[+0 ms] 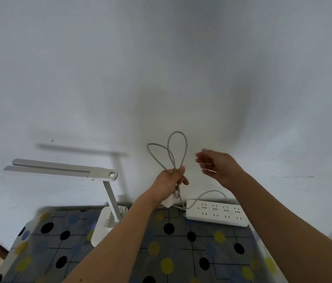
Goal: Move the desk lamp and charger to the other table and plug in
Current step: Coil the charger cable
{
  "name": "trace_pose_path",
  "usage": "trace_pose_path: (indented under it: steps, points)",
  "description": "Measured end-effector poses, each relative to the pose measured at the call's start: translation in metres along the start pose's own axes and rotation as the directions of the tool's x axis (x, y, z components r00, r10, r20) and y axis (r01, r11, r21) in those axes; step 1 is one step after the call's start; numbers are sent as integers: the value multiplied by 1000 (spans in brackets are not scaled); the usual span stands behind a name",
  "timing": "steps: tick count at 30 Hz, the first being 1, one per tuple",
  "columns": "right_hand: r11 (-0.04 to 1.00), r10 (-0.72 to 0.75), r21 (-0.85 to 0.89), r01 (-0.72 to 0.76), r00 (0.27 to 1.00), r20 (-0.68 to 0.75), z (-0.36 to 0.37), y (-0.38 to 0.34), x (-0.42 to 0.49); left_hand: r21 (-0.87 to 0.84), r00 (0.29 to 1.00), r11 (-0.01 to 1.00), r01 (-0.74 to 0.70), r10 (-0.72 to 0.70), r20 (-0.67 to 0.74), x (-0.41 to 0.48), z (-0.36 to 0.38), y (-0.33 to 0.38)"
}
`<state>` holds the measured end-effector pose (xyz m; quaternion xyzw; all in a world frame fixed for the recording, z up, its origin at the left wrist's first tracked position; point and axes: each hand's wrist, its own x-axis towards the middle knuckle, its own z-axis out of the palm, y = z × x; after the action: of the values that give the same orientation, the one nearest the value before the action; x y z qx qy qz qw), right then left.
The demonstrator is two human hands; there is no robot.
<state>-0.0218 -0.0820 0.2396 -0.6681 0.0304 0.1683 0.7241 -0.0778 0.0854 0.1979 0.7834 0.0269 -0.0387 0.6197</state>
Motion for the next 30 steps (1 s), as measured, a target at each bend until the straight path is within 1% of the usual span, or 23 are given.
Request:
trace_pose_path:
  steps: [2, 5, 9, 12, 14, 16, 17, 20, 23, 26, 30]
  points:
    - [979, 20, -203, -10, 999, 47, -3, 12, -2, -88, 1000, 996, 7, -9, -27, 2, -1, 1]
    - [888, 65, -460, 21, 983, 170, -1, 27, -8, -246, 998, 969, 5, -21, -60, 3, -2, 1]
    - [667, 187, -740, 92, 940, 285, 5, 41, -13, -270, 996, 963, -26, 2, -88, 5, -3, 3]
    - [506, 242, -849, 151, 920, 308, 6, 53, -12, -335, 997, 942, -30, 4, -77, 5, -5, 6]
    - [397, 204, -901, 175, 940, 273, 4, 61, -11, -330, 997, 943, -29, 3, -80, 5, -7, 8]
    - [268, 91, -946, 182, 973, 212, -2, 66, -7, -253, 996, 967, -21, -2, -90, 3, -8, 7]
    - [234, 20, -957, 174, 983, 184, -6, 67, -6, -212, 996, 977, -13, -6, -86, 2, -9, 6]
    - [224, -187, -962, 160, 975, 118, -18, 63, -2, -139, 999, 990, -6, 0, -48, -1, -10, 3]
    - [232, -305, -960, 156, 949, 80, -25, 55, 4, -29, 1000, 999, -17, 18, 11, -3, -9, 1]
    - [301, -403, -940, 158, 915, 25, -26, 40, 6, 5, 999, 1000, 7, -7, 35, -3, -7, 0]
    - [400, -485, -894, 202, 875, -19, -19, 16, 4, 139, 998, 990, -3, -6, 57, 1, -6, -1]
